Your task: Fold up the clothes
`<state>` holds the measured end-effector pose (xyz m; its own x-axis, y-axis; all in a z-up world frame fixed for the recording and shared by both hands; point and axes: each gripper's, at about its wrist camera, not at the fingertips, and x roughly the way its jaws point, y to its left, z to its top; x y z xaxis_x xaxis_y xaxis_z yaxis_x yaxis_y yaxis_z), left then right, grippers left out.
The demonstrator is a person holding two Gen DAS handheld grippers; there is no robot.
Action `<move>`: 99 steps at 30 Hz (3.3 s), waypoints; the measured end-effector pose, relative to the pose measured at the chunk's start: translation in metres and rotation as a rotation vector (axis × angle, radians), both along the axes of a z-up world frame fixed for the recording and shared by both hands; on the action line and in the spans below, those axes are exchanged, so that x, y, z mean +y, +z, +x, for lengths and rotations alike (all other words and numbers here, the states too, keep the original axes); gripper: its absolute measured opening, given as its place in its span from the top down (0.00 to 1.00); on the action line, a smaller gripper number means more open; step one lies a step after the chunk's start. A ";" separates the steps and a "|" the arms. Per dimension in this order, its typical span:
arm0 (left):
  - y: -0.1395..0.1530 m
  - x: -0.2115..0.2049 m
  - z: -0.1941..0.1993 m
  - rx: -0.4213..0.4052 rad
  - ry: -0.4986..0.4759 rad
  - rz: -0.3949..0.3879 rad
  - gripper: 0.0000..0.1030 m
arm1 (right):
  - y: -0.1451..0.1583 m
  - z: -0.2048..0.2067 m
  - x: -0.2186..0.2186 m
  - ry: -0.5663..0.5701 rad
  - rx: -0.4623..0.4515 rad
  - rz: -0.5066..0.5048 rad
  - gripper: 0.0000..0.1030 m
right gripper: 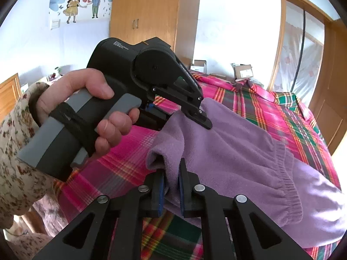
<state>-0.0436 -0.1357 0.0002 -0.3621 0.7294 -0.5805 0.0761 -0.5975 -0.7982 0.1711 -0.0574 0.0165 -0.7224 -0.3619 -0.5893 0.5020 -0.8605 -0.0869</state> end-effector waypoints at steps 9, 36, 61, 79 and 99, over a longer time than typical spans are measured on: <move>0.003 -0.038 0.011 0.013 0.062 -0.013 0.89 | -0.002 -0.008 -0.036 0.102 -0.010 0.018 0.89; 0.007 -0.105 0.057 -0.008 0.181 -0.224 0.71 | -0.022 -0.042 -0.075 0.250 -0.176 -0.019 0.78; 0.055 0.067 0.076 0.235 -0.125 -0.373 0.69 | -0.014 -0.060 0.148 -0.340 -0.188 -0.130 0.74; 0.038 0.165 0.057 0.256 -0.304 -0.438 0.69 | -0.026 -0.050 0.254 -0.622 -0.221 -0.075 0.75; 0.026 0.249 0.058 0.358 -0.410 -0.655 0.69 | -0.027 -0.028 0.328 -0.725 -0.192 -0.128 0.75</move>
